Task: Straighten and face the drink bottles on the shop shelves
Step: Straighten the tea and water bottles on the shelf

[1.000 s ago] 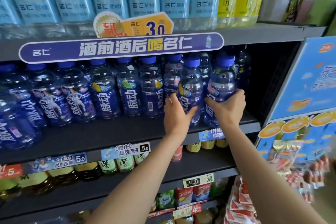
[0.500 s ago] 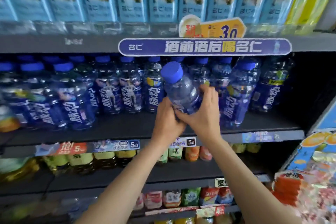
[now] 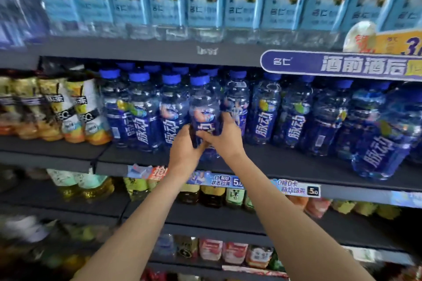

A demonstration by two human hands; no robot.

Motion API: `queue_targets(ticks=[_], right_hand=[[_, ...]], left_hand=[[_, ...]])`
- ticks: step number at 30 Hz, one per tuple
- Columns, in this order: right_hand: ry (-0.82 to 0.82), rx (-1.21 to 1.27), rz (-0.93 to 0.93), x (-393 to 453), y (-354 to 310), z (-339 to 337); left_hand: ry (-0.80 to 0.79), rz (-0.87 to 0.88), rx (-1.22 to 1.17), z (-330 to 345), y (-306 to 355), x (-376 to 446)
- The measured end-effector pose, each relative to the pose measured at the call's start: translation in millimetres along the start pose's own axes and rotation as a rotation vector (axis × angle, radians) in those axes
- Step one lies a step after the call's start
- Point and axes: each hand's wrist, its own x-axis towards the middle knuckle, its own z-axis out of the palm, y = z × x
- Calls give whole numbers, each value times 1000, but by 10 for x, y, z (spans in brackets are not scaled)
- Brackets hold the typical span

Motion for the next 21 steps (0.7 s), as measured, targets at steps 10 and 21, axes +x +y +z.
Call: queue_targets(ticks=[10,21], right_hand=[[59,-15,29,9,34,115],[12,-169,-40,-22,-31,-695]], left_hand=[[308,214,273,-140,-72,-18],[246,314,85,315,382,-212]])
